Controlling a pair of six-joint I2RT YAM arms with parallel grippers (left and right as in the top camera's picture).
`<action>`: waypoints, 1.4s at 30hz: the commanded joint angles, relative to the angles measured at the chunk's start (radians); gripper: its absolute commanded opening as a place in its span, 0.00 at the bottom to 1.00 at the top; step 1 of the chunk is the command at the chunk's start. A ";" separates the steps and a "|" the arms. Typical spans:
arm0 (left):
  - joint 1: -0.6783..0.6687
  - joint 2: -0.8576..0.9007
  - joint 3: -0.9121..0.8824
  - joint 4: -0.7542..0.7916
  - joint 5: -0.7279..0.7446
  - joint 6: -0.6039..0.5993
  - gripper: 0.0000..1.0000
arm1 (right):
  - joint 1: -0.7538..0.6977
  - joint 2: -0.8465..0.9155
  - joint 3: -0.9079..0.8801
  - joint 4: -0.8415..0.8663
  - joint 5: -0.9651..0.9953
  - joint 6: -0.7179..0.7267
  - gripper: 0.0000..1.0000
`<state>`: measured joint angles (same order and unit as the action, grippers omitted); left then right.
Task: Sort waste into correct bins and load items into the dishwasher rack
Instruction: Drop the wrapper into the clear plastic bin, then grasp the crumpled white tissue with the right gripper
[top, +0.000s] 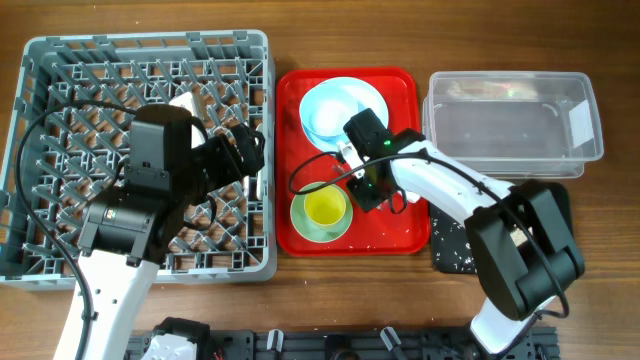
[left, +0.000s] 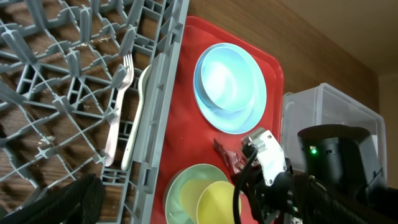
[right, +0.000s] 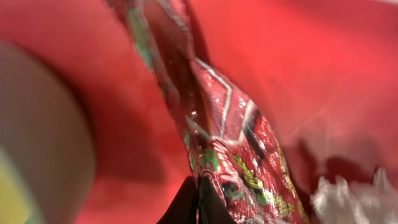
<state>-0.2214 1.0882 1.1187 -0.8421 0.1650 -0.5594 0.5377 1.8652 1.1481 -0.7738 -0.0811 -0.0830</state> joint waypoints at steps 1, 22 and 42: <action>0.005 -0.001 0.009 0.003 -0.002 0.008 1.00 | -0.002 -0.087 0.092 -0.040 -0.046 0.010 0.04; 0.005 -0.001 0.009 0.003 -0.002 0.008 1.00 | -0.475 -0.249 0.101 0.152 0.490 0.177 0.04; 0.005 -0.001 0.009 0.003 -0.002 0.008 1.00 | -0.501 -0.361 0.167 0.083 0.296 0.161 0.58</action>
<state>-0.2214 1.0882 1.1187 -0.8413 0.1654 -0.5594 0.0078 1.6394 1.2415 -0.6666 0.3820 0.0818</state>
